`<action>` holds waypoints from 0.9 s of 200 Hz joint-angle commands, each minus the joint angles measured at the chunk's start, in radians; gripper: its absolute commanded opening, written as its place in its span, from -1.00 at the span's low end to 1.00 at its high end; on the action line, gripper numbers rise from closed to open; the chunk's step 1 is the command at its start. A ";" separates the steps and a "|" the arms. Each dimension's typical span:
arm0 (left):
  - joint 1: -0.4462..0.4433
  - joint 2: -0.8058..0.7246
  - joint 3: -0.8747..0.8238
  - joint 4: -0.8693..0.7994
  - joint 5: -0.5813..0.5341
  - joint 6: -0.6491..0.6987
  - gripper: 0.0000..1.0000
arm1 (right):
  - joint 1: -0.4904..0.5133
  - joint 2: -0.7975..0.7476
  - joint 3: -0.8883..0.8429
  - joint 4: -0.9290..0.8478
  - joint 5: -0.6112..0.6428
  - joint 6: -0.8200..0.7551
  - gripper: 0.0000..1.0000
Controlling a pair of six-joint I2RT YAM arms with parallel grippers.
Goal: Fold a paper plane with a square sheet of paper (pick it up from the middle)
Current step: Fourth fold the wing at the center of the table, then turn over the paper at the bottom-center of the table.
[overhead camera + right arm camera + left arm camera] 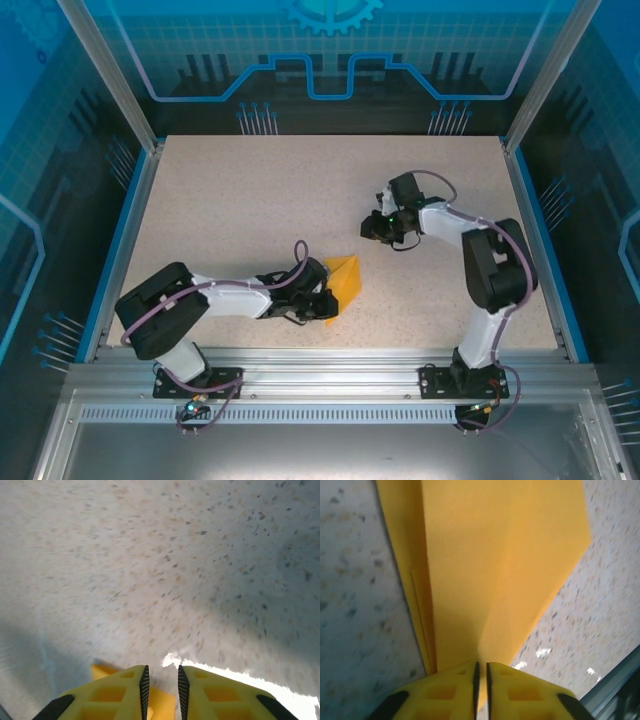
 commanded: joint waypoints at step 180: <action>0.101 0.046 0.195 -0.275 -0.046 0.109 -0.69 | 0.273 -0.261 -0.472 0.249 -0.054 0.248 -0.04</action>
